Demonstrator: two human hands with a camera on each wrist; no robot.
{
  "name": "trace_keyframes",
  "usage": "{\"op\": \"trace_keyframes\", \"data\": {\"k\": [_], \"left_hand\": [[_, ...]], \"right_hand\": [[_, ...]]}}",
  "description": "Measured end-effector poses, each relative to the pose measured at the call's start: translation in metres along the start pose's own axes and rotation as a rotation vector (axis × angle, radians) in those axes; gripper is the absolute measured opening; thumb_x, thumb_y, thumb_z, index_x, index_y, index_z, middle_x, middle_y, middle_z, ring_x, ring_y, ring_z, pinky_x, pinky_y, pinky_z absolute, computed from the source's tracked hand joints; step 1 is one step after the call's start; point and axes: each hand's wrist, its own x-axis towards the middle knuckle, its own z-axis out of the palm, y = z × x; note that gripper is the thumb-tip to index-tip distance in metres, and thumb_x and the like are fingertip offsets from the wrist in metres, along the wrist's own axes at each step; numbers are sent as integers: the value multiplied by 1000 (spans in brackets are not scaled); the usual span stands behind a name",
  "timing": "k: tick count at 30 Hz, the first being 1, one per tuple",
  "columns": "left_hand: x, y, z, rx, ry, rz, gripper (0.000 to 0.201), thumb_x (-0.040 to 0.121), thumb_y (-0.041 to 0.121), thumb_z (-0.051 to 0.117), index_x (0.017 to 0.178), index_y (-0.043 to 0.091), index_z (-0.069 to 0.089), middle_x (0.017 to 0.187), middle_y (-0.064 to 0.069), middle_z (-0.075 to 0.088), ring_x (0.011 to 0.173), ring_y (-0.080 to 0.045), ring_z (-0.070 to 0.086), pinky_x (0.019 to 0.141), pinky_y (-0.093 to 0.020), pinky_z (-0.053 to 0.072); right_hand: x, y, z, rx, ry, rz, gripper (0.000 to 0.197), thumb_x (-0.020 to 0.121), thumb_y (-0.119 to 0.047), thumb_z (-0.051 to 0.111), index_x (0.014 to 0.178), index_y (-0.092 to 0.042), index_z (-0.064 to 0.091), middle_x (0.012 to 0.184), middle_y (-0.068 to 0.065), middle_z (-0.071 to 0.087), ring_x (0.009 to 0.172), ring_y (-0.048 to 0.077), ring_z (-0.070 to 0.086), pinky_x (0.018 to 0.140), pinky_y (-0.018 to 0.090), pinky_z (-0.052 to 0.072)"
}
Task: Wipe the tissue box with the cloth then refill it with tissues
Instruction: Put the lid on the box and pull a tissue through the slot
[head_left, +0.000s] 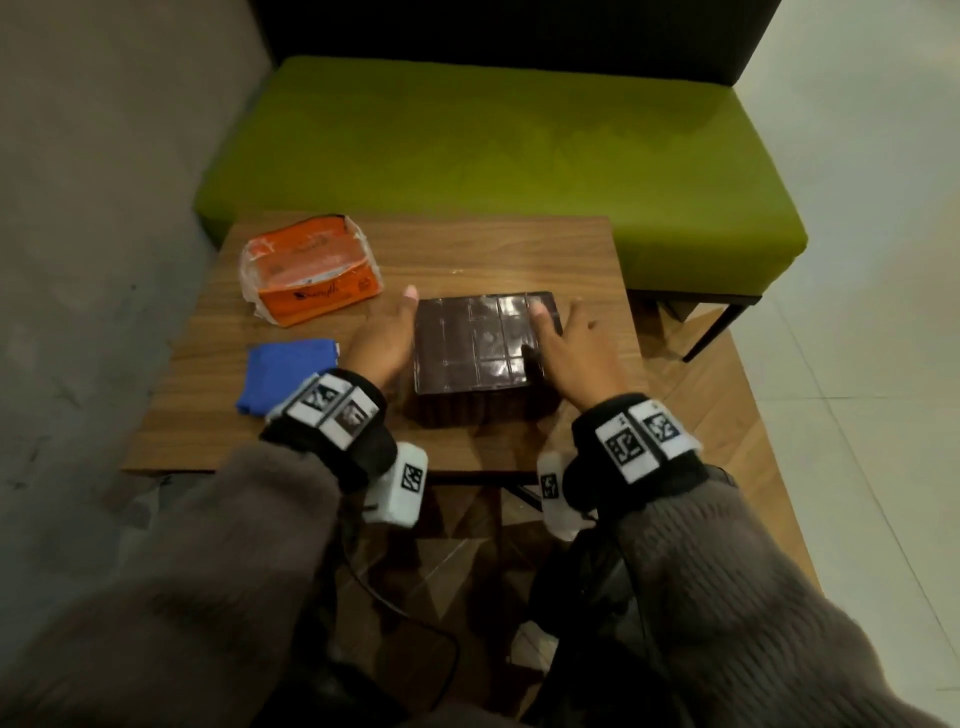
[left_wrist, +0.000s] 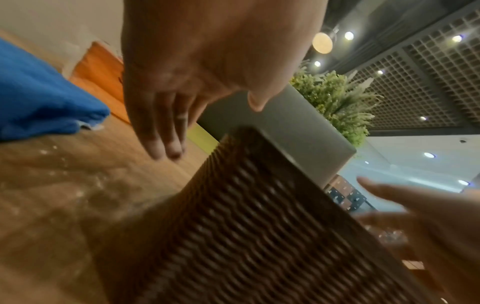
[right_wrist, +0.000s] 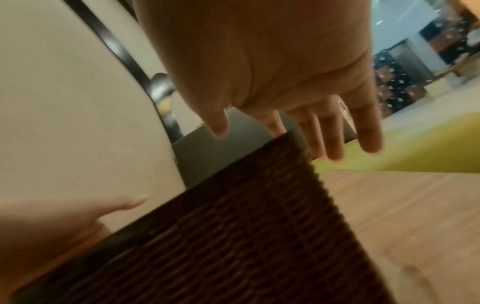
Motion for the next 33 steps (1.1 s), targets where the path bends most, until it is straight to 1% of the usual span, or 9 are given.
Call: {"op": "trace_keyframes", "data": {"k": [2,6,11,13,15,17,21,27,33], "left_hand": [[-9,7,-6,2,-162,-25,63,89,70,17,110,20,49,96,-7,59,82,-26,59,71,-32,50],[-16,20,-15,23,-181,163,58,94,62,18,109,19,55,93,-6,59,81,-24,60,58,-30,51],[-11,17,-28,-372,-78,310,51,80,73,36,104,32,53,112,1,62,106,-19,59,94,-46,48],[-13,9,-25,-408,37,419,21,86,50,57,87,31,47,99,3,58,96,-14,58,86,-38,50],[-17,-4,-19,-439,42,486,29,85,15,67,84,27,41,103,-8,56,95,-14,59,80,-28,52],[-22,-16,-16,-489,-27,511,44,79,-1,69,95,27,40,117,-15,53,107,-20,59,90,-32,52],[-30,-34,-15,-444,-105,511,70,74,-11,69,124,26,37,111,7,49,102,1,55,84,-10,47],[-36,-57,-17,-140,-152,516,63,77,-9,65,110,41,45,112,20,47,106,3,49,93,-20,46],[-23,-12,-31,166,175,751,17,83,26,67,100,26,67,122,-1,45,120,-17,35,98,-34,29]], "right_hand": [[2,0,-7,30,-122,54,78,93,-68,26,141,-8,38,142,20,46,129,35,44,104,42,35],[-1,-7,-11,177,-102,1,73,91,-69,32,129,-9,47,127,14,59,116,30,55,89,35,40],[-5,-7,-17,634,109,-61,52,86,-61,55,112,-16,46,94,-3,60,95,22,63,90,46,53],[-9,-4,-15,689,146,-115,53,88,-44,64,125,-15,40,90,-6,53,87,13,61,82,26,55],[-12,3,-8,710,135,-171,67,85,-28,72,137,-17,32,94,-5,51,87,6,60,76,14,52],[-11,13,5,681,107,-226,83,78,-21,79,143,-20,28,108,5,54,101,17,62,91,28,53],[-12,33,26,598,96,-258,84,72,-8,82,141,-22,35,124,15,52,109,22,58,97,28,50],[-19,50,40,408,78,-278,87,70,-13,85,143,-18,37,132,6,41,112,15,52,104,36,46],[-19,15,26,-50,70,-376,116,67,-67,70,154,-27,4,161,11,6,148,27,5,118,50,17]]}}
